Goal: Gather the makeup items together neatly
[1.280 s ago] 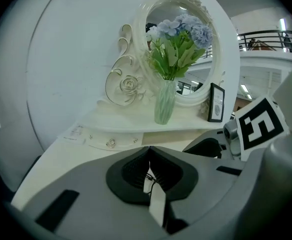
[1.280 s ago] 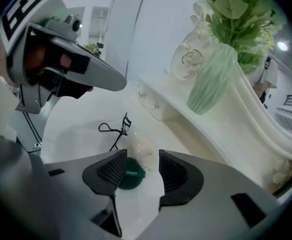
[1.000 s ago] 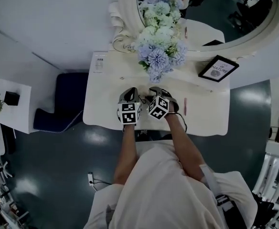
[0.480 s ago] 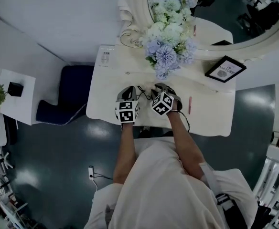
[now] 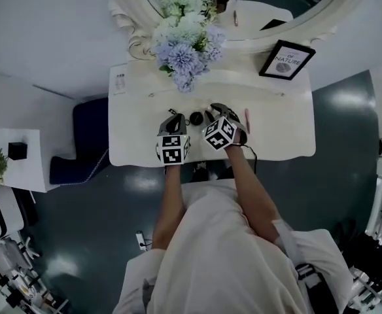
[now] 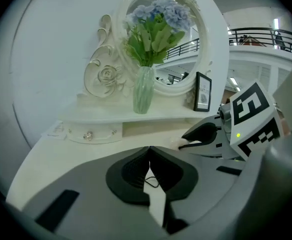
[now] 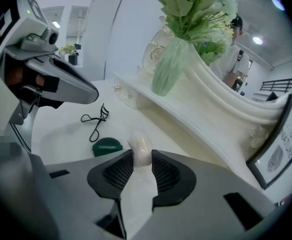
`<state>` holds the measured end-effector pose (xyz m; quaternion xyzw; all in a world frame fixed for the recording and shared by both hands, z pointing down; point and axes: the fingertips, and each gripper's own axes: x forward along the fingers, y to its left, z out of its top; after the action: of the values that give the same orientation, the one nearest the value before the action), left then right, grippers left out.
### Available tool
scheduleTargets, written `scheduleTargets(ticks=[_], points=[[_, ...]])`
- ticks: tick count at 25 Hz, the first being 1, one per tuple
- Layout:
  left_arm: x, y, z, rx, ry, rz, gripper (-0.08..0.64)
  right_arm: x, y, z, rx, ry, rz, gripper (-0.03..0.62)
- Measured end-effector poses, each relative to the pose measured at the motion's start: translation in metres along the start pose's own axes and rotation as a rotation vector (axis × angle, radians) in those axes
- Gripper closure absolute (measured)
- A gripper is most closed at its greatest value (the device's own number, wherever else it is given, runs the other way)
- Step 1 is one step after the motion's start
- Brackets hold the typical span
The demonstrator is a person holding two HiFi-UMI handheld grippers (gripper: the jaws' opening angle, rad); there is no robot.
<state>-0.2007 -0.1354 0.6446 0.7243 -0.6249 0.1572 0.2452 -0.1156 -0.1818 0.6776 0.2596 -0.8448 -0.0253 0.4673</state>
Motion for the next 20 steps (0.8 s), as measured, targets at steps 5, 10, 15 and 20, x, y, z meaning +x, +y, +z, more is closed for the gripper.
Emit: scheduleTargets(ticks=[5,10,15,20], points=[[0.011,-0.037,0.002,0.051,0.011,-0.069,0.545,-0.020,-0.025,-0.040,0.108,0.055,-0.097,0.445],[0.019,-0.079,0.001,0.110,0.023,-0.148,0.545,-0.044,-0.042,-0.079,0.215,0.097,-0.174,0.440],[0.023,-0.108,-0.007,0.153,0.044,-0.212,0.545,-0.062,-0.048,-0.114,0.315,0.137,-0.230,0.434],[0.021,-0.123,-0.013,0.186,0.062,-0.236,0.545,-0.072,-0.050,-0.134,0.407,0.159,-0.262,0.433]])
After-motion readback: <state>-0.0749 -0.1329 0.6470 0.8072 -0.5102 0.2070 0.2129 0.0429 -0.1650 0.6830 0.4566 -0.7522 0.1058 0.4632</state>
